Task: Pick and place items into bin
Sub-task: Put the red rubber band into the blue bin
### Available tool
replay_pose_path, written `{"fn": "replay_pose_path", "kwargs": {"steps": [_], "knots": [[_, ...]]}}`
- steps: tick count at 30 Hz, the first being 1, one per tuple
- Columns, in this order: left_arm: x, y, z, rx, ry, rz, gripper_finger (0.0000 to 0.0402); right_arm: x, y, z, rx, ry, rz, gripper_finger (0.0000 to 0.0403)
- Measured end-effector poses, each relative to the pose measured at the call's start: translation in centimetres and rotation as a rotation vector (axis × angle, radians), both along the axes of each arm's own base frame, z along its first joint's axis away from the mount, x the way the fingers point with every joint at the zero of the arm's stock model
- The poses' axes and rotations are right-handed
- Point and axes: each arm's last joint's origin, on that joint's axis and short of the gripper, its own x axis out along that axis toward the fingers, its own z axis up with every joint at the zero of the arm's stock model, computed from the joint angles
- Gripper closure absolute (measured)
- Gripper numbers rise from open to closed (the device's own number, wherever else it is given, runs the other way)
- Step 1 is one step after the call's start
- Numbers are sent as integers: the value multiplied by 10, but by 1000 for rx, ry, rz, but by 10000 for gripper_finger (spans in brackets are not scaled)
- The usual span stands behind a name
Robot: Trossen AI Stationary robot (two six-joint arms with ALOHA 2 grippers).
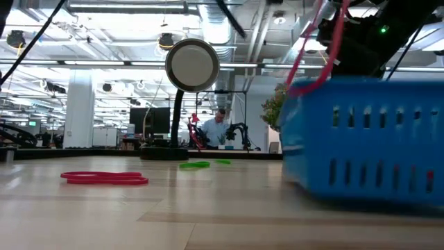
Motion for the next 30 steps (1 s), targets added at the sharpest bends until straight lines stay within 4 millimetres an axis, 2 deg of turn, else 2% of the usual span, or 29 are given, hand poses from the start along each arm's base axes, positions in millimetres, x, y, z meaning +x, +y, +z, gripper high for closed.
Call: {"fn": "replay_pose_path", "kwargs": {"steps": [5,14,20,23,30], "knots": [[5,-4,18,35,79,-7,401,0,0,0,0,0,0,275],[-5,-12,0,6,329,16,401,0,0,0,0,0,0,275],[-14,-29,0,8,346,53,401,0,0,0,0,1,0,276],[-21,-34,11,18,323,86,401,0,0,0,0,1,0,275],[-36,-32,58,74,251,189,401,0,0,0,2,-2,1,275]]}}
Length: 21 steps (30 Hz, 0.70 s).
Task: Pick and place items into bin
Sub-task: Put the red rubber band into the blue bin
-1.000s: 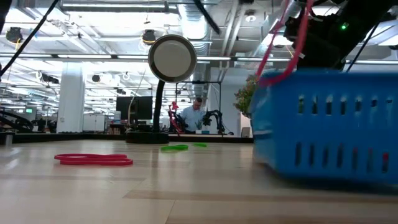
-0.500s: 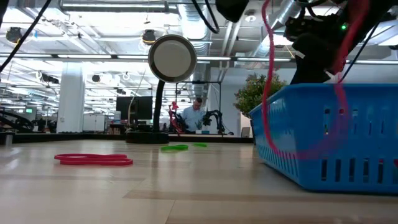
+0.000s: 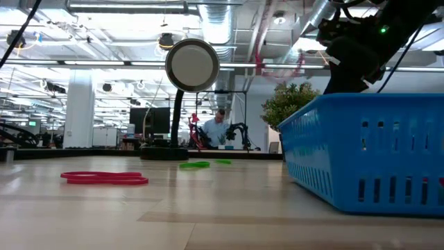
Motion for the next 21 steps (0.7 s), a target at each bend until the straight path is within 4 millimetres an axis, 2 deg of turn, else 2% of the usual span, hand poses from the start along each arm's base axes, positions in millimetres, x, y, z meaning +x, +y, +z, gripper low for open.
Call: {"fn": "replay_pose_path", "kwargs": {"steps": [5,12,16,21], "knots": [[-1,3,16,0,-43,-1,401,0,0,0,0,-1,0,274],[3,5,11,13,-30,-4,401,0,0,0,0,-1,0,274],[8,2,1,11,-12,-14,401,0,0,0,0,-2,0,274],[28,0,-27,5,-2,-25,401,0,0,0,2,-5,0,274]]}}
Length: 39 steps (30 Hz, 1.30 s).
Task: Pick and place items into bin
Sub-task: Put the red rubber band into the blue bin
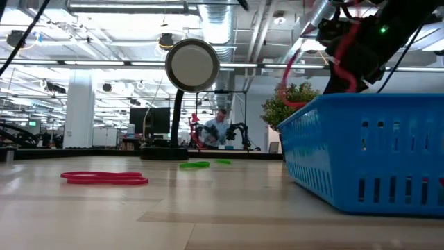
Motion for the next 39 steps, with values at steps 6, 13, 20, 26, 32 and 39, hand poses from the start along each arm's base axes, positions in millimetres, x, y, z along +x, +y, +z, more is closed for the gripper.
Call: {"fn": "replay_pose_path", "kwargs": {"steps": [6,13,20,26,32,39], "knots": [[17,9,-25,28,19,24,401,0,0,0,2,-4,0,274],[17,18,-31,25,89,-4,395,0,0,0,1,-3,0,274],[16,18,-33,29,109,-9,344,0,0,0,1,-3,0,274],[14,17,-33,-9,136,34,301,0,0,0,1,-2,0,274],[-17,33,-3,111,338,205,299,0,0,0,0,2,1,274],[-74,61,59,277,586,539,314,0,0,0,0,2,1,274]]}}
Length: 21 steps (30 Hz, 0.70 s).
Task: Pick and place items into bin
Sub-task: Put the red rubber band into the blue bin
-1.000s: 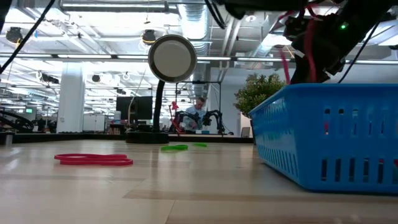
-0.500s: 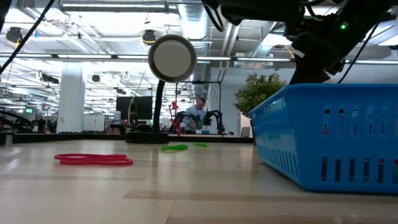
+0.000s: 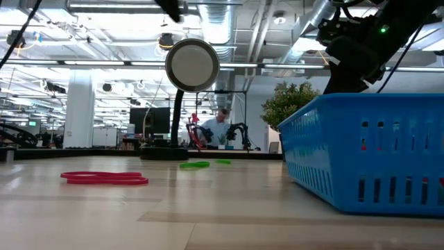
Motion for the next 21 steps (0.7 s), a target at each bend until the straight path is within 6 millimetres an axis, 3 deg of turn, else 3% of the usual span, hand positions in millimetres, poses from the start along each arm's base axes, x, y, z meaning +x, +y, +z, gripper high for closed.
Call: {"fn": "replay_pose_path", "kwargs": {"steps": [5,9,11,14,18,21], "knots": [[-60,26,42,78,-39,309,314,0,0,0,0,0,0,274],[-99,37,43,29,-226,530,315,0,0,0,0,0,0,274],[-109,35,26,-5,-269,528,315,0,0,0,0,0,0,274],[-117,29,-16,-57,-264,469,315,0,0,0,0,0,0,274],[-115,18,-75,-235,-227,367,315,0,0,0,0,-1,0,274],[-105,7,-103,-417,-243,236,315,0,0,0,0,-1,0,274]]}}
